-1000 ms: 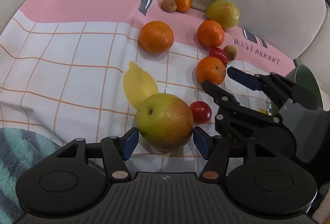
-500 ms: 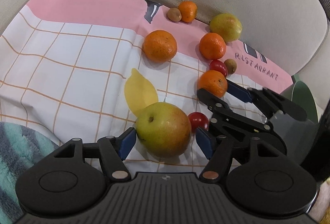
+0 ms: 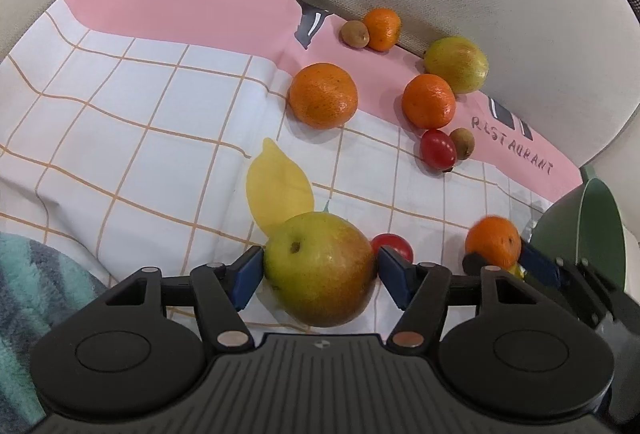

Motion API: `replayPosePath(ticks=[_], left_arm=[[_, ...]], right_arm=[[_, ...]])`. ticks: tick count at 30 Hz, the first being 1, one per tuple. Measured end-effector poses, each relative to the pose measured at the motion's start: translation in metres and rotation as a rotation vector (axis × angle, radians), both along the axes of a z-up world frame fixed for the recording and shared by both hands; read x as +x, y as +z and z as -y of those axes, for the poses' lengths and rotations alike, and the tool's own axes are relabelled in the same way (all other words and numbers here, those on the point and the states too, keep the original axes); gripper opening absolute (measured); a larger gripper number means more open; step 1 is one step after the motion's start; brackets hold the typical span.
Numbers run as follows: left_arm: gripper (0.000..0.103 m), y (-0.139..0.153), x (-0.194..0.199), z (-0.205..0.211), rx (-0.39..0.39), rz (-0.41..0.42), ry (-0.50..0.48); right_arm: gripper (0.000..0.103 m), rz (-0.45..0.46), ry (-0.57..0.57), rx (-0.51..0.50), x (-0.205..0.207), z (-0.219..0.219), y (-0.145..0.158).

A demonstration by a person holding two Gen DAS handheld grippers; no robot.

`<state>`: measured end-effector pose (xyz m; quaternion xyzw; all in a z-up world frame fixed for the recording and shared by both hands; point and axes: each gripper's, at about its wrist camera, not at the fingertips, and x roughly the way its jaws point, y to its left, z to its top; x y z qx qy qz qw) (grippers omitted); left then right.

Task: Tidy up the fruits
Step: 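Close the left tool on the yellow pear while the right tool grasps the mandarin, then carry the pear in the left tool and mandarin in the right tool over the colander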

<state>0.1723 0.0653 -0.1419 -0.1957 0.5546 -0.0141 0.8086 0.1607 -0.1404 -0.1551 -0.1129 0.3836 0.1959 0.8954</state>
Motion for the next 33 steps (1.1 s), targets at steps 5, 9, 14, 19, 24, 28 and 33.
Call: replayPosePath(ticks=[5,9,14,19,24,28,33], left_arm=[[0.071,0.002,-0.004,0.002,0.011,0.015,-0.011],[0.070,0.009,-0.011,0.007,0.038,0.046,-0.036],[0.070,0.023,-0.021,0.010,0.043,0.091,-0.046],[0.070,0.042,-0.034,0.015,0.064,0.142,-0.059],[0.070,0.068,-0.048,0.027,0.094,0.194,-0.102],[0.070,0.092,-0.058,0.048,0.134,0.243,-0.176],[0.070,0.115,-0.066,0.080,0.154,0.291,-0.294]], right_arm=[[0.041,0.007,0.005,0.003,-0.010,-0.001,0.005],[0.041,0.030,0.025,0.007,-0.018,-0.004,0.014],[0.040,0.064,0.037,0.021,-0.032,-0.003,0.028],[0.040,0.097,0.015,0.041,-0.044,0.008,0.043],[0.040,0.137,-0.028,0.052,-0.058,0.027,0.061],[0.040,0.156,-0.075,0.063,-0.068,0.049,0.073],[0.040,0.163,-0.147,0.072,-0.080,0.077,0.083]])
